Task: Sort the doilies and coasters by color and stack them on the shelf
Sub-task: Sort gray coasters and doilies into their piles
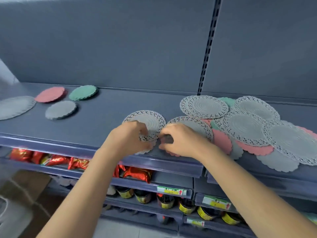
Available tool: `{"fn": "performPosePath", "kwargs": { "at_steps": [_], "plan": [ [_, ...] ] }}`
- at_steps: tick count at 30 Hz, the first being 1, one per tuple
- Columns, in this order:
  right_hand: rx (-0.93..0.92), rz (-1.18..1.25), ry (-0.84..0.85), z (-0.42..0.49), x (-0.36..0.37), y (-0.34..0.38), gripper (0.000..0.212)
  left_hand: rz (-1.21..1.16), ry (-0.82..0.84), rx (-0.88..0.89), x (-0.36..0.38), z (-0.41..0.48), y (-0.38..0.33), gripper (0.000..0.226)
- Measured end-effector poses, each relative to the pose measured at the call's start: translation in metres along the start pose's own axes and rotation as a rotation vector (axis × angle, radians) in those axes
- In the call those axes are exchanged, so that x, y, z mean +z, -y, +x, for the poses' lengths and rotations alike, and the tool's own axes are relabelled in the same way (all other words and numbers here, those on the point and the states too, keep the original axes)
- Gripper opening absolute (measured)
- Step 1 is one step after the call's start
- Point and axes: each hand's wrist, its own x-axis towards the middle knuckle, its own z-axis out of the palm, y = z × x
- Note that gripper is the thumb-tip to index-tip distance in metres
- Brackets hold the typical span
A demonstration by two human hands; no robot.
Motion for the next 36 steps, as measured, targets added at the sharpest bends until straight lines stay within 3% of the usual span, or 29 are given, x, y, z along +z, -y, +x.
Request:
{"fn": "performPosePath", "kwargs": {
  "at_steps": [6,11,14,16,18,20,24,27,29,33,36],
  "plan": [
    [0.052,0.045,-0.092,-0.047,-0.015,-0.021,0.034,-0.071,-0.137,-0.15,0.009,-0.035,-0.015,0.04],
    [0.252,-0.033,-0.243,-0.094,-0.027,-0.058,0.026,0.383,-0.092,-0.01,0.005,-0.04,-0.043,0.024],
    [0.362,-0.035,-0.247,-0.116,-0.034,-0.08,0.022,0.524,-0.282,0.135,0.002,-0.043,-0.058,0.013],
    [0.425,-0.019,-0.201,-0.125,-0.039,-0.09,0.034,0.302,-0.515,0.214,-0.001,-0.045,-0.071,0.009],
    [0.455,-0.014,-0.212,-0.129,-0.043,-0.095,0.032,0.015,-0.623,0.197,-0.007,-0.047,-0.089,0.012],
    [0.444,-0.016,-0.234,-0.131,-0.045,-0.095,0.034,-0.256,-0.593,0.072,-0.011,-0.045,-0.106,0.023],
    [0.363,-0.107,-0.161,-0.133,-0.047,-0.098,0.062,-0.697,-0.449,-0.161,-0.002,-0.04,-0.127,0.03],
    [0.225,-0.267,-0.121,-0.135,-0.048,-0.105,0.053,-1.165,-0.248,-0.311,0.014,-0.042,-0.13,0.025],
    [0.116,-0.324,-0.122,-0.137,-0.047,-0.108,0.045,-1.325,-0.181,-0.357,0.019,-0.046,-0.13,0.024],
    [-0.055,-0.423,-0.343,-0.136,-0.04,-0.114,0.027,-1.599,-0.175,-0.428,0.02,-0.052,-0.131,0.022],
    [-0.047,-0.202,-0.644,-0.135,-0.04,-0.106,0.022,-1.742,-0.21,-0.474,0.02,-0.054,-0.127,0.02]
  ]
}}
